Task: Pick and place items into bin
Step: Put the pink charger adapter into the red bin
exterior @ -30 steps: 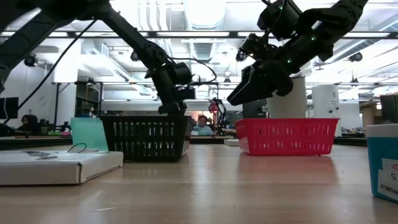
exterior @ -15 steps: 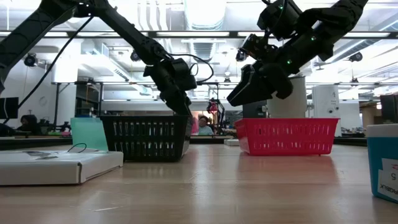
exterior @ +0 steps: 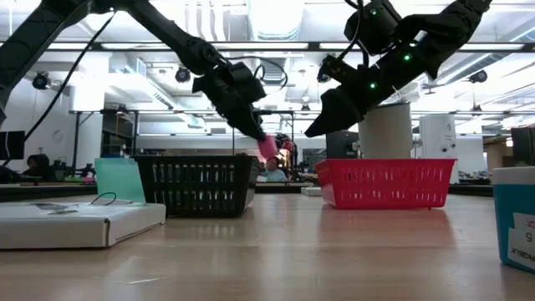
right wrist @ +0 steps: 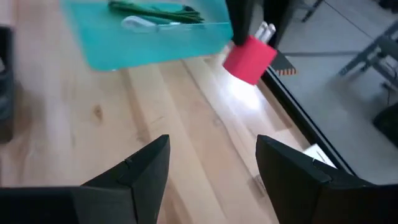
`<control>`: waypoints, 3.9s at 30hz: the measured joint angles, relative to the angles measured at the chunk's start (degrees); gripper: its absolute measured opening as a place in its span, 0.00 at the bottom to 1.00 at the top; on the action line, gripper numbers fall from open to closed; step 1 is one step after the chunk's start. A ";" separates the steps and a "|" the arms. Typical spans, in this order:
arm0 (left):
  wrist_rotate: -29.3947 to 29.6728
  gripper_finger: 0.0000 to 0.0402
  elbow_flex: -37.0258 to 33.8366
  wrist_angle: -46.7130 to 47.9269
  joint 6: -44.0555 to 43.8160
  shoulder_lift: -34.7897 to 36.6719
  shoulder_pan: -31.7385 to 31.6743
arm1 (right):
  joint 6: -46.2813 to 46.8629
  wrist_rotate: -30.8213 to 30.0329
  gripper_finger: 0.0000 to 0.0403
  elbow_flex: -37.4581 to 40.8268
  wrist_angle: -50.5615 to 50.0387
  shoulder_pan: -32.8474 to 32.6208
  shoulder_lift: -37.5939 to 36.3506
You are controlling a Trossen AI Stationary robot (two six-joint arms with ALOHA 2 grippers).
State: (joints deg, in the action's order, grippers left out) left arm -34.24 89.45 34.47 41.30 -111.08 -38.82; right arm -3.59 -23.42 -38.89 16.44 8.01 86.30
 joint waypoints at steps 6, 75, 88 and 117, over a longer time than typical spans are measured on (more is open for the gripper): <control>-0.19 0.31 -0.02 -1.41 0.36 0.72 2.98 | 2.97 7.04 0.56 1.04 7.79 4.91 0.77; 4.77 0.38 -0.06 -8.54 2.17 1.52 9.82 | 1.90 12.12 0.35 -1.92 15.15 10.23 8.57; 10.56 0.58 -3.17 -4.86 -8.40 8.87 10.21 | 3.23 11.52 0.35 -1.92 14.87 10.27 8.48; 29.88 0.57 -73.26 -60.20 -34.99 65.39 12.78 | 3.62 12.31 0.35 -1.92 13.86 10.01 8.39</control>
State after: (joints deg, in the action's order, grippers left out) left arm -4.37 16.19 -25.73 6.31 -45.69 -26.04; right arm 0.03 -11.12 -40.82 30.29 18.02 94.70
